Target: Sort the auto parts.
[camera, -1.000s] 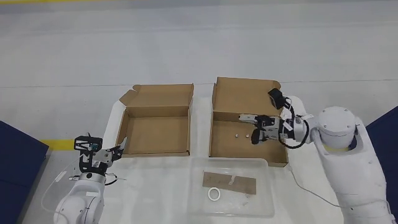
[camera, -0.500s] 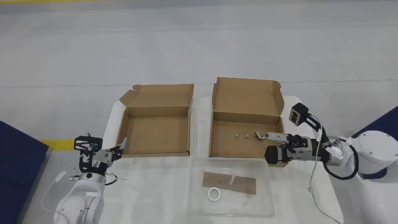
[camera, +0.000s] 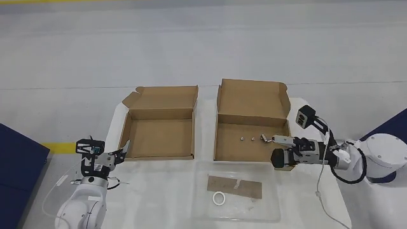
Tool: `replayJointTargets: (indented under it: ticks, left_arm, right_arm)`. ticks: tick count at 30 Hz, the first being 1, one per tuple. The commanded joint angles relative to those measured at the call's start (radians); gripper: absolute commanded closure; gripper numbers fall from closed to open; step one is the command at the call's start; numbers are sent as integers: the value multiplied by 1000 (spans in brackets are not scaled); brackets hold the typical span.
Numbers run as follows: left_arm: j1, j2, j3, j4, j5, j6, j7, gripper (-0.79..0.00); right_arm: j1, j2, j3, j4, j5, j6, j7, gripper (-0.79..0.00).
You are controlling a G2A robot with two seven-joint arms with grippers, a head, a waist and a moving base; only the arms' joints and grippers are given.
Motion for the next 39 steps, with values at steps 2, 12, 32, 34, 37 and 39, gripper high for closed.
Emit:
replayJointTargets:
  ticks: [2, 12, 32, 34, 37, 39]
  left_arm:
    - [0, 0, 0, 0, 0, 0, 0, -785]
    - [-1, 0, 4, -11, 2, -16, -3, -785]
    - [-17, 8, 52, -177, 7, -208, -265, -785]
    - [-28, 11, 67, -220, 6, -263, -387, -785]
    - [-46, 12, 83, -262, -43, -297, -515, -785]
    - [-46, 12, 83, -262, -43, -297, -515, -785]
  right_arm:
    - [0, 0, 0, 0, 0, 0, 0, -785]
    - [0, 0, 0, 0, 0, 0, 0, -785]
    - [0, 0, 0, 0, 0, 0, 0, -785]
    - [0, 0, 0, 0, 0, 0, 0, -785]
    - [0, 0, 0, 0, 0, 0, 0, -785]
    - [0, 0, 0, 0, 0, 0, 0, -785]
